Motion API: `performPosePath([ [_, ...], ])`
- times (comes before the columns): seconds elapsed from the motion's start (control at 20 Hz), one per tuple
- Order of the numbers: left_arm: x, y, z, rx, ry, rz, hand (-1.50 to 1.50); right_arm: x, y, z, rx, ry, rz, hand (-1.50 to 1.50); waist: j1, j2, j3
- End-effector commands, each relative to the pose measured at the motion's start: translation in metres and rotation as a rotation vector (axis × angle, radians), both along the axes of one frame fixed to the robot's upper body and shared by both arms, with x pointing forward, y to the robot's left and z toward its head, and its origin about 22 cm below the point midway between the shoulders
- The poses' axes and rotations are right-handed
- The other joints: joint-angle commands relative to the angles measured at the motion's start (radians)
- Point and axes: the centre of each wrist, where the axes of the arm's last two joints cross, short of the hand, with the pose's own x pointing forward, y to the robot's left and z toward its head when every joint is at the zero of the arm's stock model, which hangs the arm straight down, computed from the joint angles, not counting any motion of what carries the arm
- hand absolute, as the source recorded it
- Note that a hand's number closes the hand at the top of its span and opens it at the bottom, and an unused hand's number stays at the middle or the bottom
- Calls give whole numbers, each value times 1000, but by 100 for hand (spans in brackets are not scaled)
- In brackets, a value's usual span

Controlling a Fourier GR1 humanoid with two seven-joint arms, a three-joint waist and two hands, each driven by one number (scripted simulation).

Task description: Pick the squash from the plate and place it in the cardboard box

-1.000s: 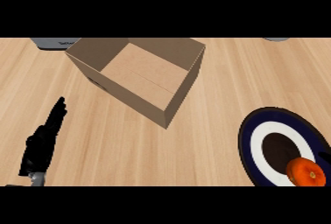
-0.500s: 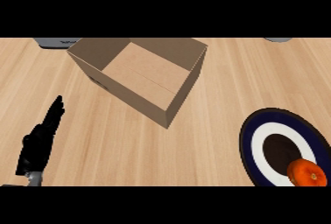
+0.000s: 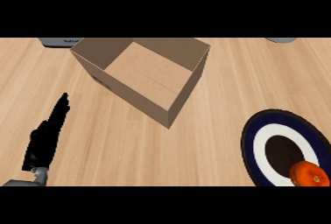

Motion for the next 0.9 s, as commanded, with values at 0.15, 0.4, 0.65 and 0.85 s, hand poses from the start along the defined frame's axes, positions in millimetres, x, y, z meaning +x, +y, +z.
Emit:
performPosePath([
  [0.15,-10,3,0,5,-1,-1,0,4,23,10,-51,69,-47,-150,0,-2,1],
  [0.4,-1,-9,-5,2,-2,-3,0,8,41,0,-79,116,-77,-150,-1,-1,1],
  [0.65,16,-5,4,4,-9,9,0,7,23,-49,-56,135,-84,-150,-3,-1,2],
  [0.85,1,17,13,-7,-1,-8,0,9,11,-35,-52,123,-73,-150,-2,-2,2],
])
